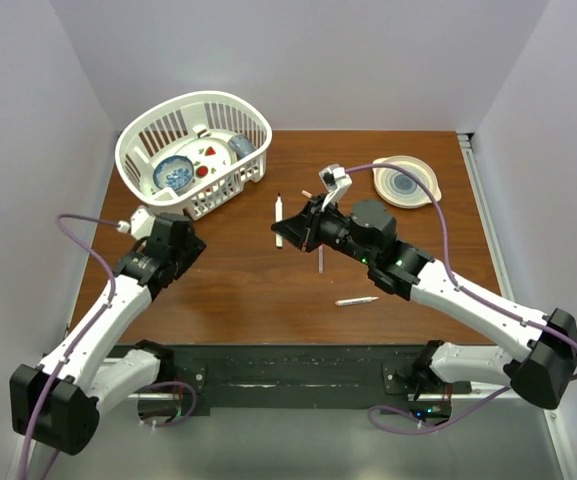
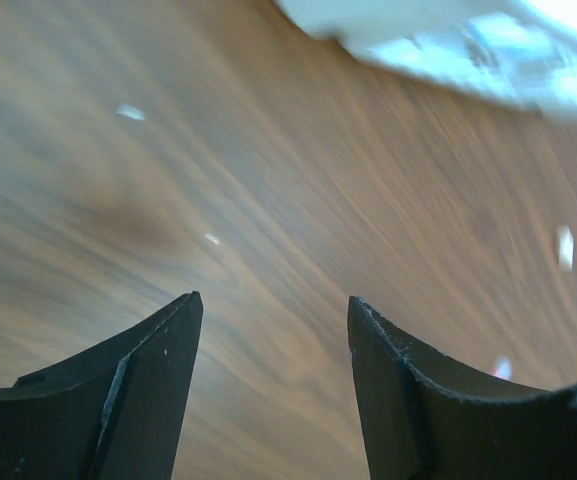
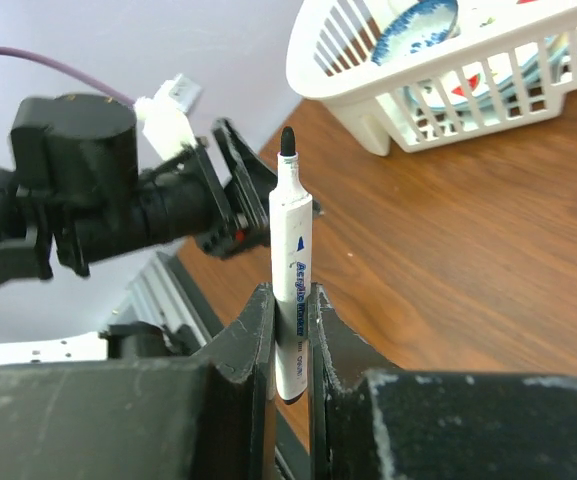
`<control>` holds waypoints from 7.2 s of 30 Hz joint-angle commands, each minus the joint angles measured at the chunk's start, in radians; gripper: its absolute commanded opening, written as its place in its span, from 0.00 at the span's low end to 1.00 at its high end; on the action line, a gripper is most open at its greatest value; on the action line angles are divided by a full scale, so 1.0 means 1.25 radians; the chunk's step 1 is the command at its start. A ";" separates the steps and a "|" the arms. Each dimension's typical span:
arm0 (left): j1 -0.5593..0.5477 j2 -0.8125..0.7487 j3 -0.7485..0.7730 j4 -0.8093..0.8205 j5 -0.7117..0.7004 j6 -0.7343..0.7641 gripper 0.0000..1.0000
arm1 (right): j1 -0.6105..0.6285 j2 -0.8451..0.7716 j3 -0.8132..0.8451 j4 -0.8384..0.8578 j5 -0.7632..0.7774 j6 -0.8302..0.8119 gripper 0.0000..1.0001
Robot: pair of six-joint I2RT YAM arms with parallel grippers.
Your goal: Insert the pens into the pen caps
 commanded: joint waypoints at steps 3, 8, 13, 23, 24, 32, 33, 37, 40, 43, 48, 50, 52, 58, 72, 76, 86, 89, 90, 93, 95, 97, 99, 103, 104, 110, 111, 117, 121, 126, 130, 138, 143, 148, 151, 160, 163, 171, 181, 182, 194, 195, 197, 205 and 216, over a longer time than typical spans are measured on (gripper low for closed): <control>0.089 0.009 -0.001 -0.146 -0.189 -0.239 0.64 | 0.000 -0.004 0.040 -0.094 0.035 -0.051 0.00; 0.136 0.027 -0.054 -0.187 -0.232 -0.362 0.61 | 0.000 0.025 0.061 -0.099 0.019 -0.056 0.00; 0.150 0.074 -0.043 -0.230 -0.310 -0.471 0.61 | -0.001 0.047 0.093 -0.145 0.018 -0.075 0.00; 0.193 0.178 -0.042 -0.215 -0.331 -0.567 0.61 | 0.000 0.081 0.153 -0.201 0.034 -0.088 0.00; 0.197 0.183 -0.038 -0.206 -0.335 -0.556 0.61 | 0.000 0.088 0.157 -0.202 0.035 -0.088 0.00; 0.255 0.217 -0.071 -0.117 -0.301 -0.511 0.61 | 0.000 0.114 0.177 -0.206 0.034 -0.076 0.00; 0.258 0.222 -0.072 -0.109 -0.297 -0.503 0.60 | -0.001 0.116 0.178 -0.206 0.029 -0.075 0.00; 0.260 0.253 -0.064 -0.110 -0.302 -0.495 0.60 | 0.000 0.125 0.182 -0.202 0.018 -0.071 0.00; 0.260 0.264 -0.068 -0.104 -0.309 -0.490 0.60 | 0.000 0.126 0.177 -0.198 0.019 -0.070 0.00; 0.260 0.275 -0.075 -0.083 -0.304 -0.468 0.60 | 0.000 0.125 0.175 -0.196 0.018 -0.067 0.00; 0.279 0.294 -0.079 -0.070 -0.298 -0.457 0.61 | 0.000 0.121 0.174 -0.200 0.019 -0.071 0.00; 0.280 0.299 -0.080 -0.076 -0.302 -0.459 0.61 | 0.000 0.120 0.173 -0.201 0.024 -0.071 0.00; 0.280 0.301 -0.080 -0.081 -0.305 -0.462 0.61 | 0.000 0.119 0.171 -0.204 0.025 -0.072 0.00; 0.282 0.319 -0.085 -0.076 -0.308 -0.457 0.61 | 0.000 0.116 0.162 -0.200 0.023 -0.069 0.00; 0.285 0.348 -0.086 -0.026 -0.276 -0.398 0.44 | 0.000 0.092 0.152 -0.199 0.024 -0.069 0.00; 0.288 0.356 -0.092 -0.021 -0.253 -0.393 0.38 | 0.000 0.070 0.139 -0.199 0.031 -0.075 0.00; 0.285 0.297 -0.109 -0.011 -0.175 -0.340 0.05 | 0.000 0.022 0.121 -0.199 0.047 -0.098 0.00; 0.276 0.259 -0.133 0.000 -0.130 -0.314 0.00 | -0.001 0.005 0.112 -0.186 0.046 -0.096 0.00; 0.268 0.242 -0.137 0.003 -0.118 -0.311 0.00 | 0.000 0.000 0.103 -0.178 0.046 -0.094 0.00; 0.220 0.215 -0.147 -0.009 -0.079 -0.314 0.00 | 0.001 -0.031 0.076 -0.161 0.050 -0.089 0.00; 0.156 0.203 -0.141 -0.032 -0.061 -0.342 0.00 | 0.000 -0.058 0.061 -0.152 0.055 -0.085 0.00; 0.098 0.190 -0.120 -0.056 -0.060 -0.384 0.00 | 0.000 -0.079 0.041 -0.145 0.055 -0.082 0.00; 0.012 0.199 -0.098 -0.072 -0.054 -0.420 0.00 | 0.000 -0.112 0.016 -0.137 0.061 -0.082 0.00; -0.092 0.242 -0.070 -0.089 -0.015 -0.504 0.00 | 0.000 -0.173 -0.027 -0.128 0.084 -0.084 0.00; -0.119 0.267 -0.064 -0.091 -0.009 -0.512 0.00 | -0.001 -0.186 -0.039 -0.126 0.088 -0.087 0.00; -0.163 0.335 0.041 -0.130 -0.108 -0.434 0.00 | 0.000 -0.245 -0.066 -0.195 0.104 -0.103 0.00; -0.164 0.333 0.064 -0.118 -0.122 -0.388 0.00 | 0.000 -0.253 -0.071 -0.210 0.113 -0.104 0.00; -0.166 0.236 -0.006 0.295 0.023 0.167 0.18 | 0.001 -0.299 -0.048 -0.279 0.148 -0.107 0.00; -0.182 0.155 -0.063 0.387 0.263 0.331 0.49 | 0.000 -0.301 -0.009 -0.334 0.160 -0.097 0.00; -0.339 0.174 0.004 0.218 0.191 0.273 0.50 | 0.000 -0.330 0.031 -0.393 0.199 -0.081 0.00; -0.566 0.215 0.021 0.203 0.103 0.151 0.56 | 0.000 -0.348 0.077 -0.435 0.224 -0.087 0.00; -0.812 0.465 0.251 0.045 -0.034 -0.022 0.58 | 0.000 -0.445 0.093 -0.485 0.250 -0.075 0.00; -0.876 0.563 0.334 -0.003 -0.051 -0.083 0.60 | 0.000 -0.488 0.093 -0.512 0.236 -0.070 0.00; -0.892 0.602 0.337 -0.022 -0.045 -0.140 0.58 | -0.001 -0.532 0.091 -0.518 0.251 -0.070 0.00; -0.894 0.624 0.329 -0.027 -0.033 -0.160 0.56 | 0.000 -0.549 0.094 -0.524 0.257 -0.076 0.00; -0.899 0.709 0.348 -0.014 0.005 -0.163 0.54 | 0.000 -0.561 0.092 -0.521 0.254 -0.082 0.00; -0.900 0.728 0.356 -0.011 0.014 -0.163 0.53 | 0.000 -0.562 0.087 -0.515 0.244 -0.082 0.00; -0.900 0.751 0.355 0.022 0.034 -0.146 0.55 | 0.000 -0.586 0.065 -0.508 0.252 -0.082 0.00; -0.899 0.750 0.329 0.011 0.022 -0.158 0.27 | 0.000 -0.592 0.063 -0.502 0.249 -0.077 0.00; -0.899 0.747 0.330 0.008 0.016 -0.161 0.22 | 0.000 -0.591 0.061 -0.499 0.247 -0.076 0.00; -0.900 0.693 0.310 0.022 0.004 -0.160 0.42 | 0.000 -0.572 0.048 -0.472 0.214 -0.060 0.00; -0.900 0.702 0.315 0.026 0.007 -0.158 0.43 | 0.000 -0.571 0.048 -0.472 0.214 -0.060 0.00; -0.903 0.719 0.326 0.018 0.011 -0.161 0.49 | -0.001 -0.575 0.048 -0.474 0.215 -0.061 0.00; -0.903 0.741 0.368 -0.032 -0.053 -0.196 0.55 | 0.000 -0.589 0.047 -0.483 0.219 -0.069 0.00; -0.914 0.820 0.427 -0.072 -0.062 -0.264 0.52 | 0.000 -0.615 0.043 -0.485 0.218 -0.080 0.00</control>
